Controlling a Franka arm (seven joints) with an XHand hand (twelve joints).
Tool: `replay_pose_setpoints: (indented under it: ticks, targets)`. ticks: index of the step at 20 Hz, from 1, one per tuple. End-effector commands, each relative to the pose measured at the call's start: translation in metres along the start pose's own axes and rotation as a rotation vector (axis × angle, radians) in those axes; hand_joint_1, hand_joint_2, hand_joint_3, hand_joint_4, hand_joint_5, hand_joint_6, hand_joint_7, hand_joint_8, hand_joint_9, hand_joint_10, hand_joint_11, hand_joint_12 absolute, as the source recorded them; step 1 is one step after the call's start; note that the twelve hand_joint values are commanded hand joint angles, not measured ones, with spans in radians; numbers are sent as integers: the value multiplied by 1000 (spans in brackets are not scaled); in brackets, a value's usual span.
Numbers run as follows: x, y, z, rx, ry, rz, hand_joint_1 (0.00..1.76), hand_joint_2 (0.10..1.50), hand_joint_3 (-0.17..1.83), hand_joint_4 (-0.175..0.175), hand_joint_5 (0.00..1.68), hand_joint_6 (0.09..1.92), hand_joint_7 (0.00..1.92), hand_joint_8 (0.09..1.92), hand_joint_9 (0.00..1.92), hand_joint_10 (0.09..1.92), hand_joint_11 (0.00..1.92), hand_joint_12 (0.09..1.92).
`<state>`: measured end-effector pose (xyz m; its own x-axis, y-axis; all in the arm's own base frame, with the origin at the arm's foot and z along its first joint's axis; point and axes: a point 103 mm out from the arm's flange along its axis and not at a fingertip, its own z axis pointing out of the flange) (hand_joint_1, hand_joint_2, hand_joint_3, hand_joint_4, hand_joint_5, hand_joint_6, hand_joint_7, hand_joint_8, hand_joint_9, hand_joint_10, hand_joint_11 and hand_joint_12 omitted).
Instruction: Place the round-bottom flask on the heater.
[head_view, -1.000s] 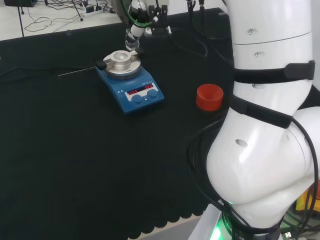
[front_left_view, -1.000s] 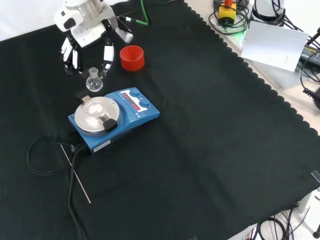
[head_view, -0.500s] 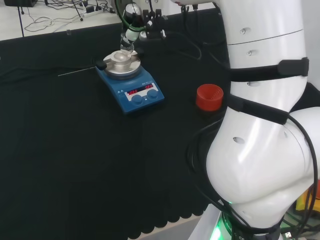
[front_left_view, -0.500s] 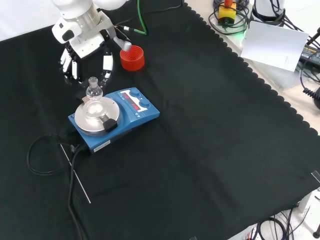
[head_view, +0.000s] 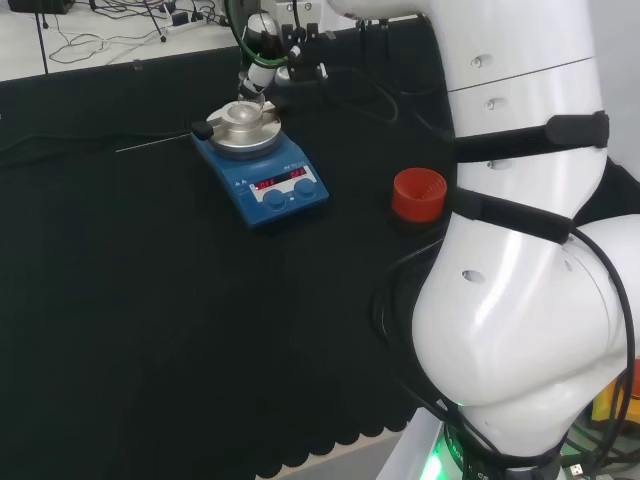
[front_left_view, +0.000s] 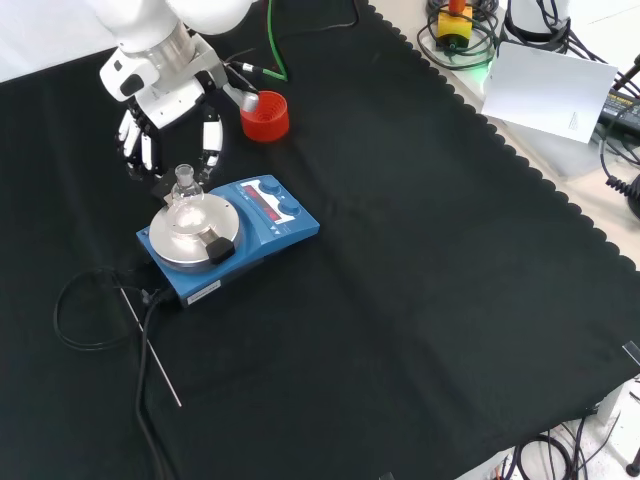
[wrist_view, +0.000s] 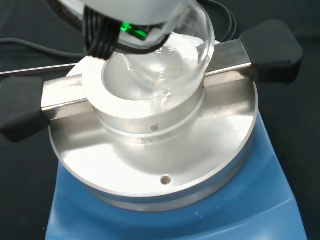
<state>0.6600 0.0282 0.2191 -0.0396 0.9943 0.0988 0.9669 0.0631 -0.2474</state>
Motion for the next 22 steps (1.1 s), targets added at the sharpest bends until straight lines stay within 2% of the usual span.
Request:
replay_pose_setpoints:
  ticks: [1,18,22]
  targets:
    - [0,4,6,9,-1,-1,1089,684,732,172,1135,947,608,681,806,551,600,1252]
    - [10,14,11,22,-17,-13,1089,682,735,171,1135,948,608,680,807,550,601,1251]
    - [14,15,11,26,7,-19,1085,693,720,173,1127,951,605,680,806,550,600,1251]
